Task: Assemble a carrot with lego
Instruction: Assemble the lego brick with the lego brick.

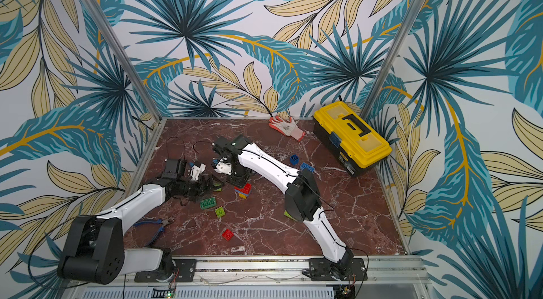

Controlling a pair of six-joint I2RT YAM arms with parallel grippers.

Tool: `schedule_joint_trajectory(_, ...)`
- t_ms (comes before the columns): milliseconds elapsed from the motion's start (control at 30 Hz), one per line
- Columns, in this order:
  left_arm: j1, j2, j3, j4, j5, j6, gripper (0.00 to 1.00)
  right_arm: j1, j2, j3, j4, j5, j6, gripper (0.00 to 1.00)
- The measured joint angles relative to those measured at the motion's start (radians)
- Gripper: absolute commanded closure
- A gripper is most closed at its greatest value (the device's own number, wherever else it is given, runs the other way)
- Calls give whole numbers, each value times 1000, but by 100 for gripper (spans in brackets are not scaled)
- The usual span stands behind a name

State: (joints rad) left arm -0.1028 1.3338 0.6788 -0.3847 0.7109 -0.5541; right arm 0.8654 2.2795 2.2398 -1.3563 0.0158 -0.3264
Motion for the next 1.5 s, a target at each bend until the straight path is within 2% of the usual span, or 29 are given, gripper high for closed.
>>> schedule_joint_trajectory(1133, 6, 2, 0, 0, 3, 0, 1, -11, 5, -10, 18, -47, -11, 70)
schedule_joint_trajectory(1500, 7, 2, 0, 0, 3, 0, 1, -17, -26, -78, 59, -61, -11, 71)
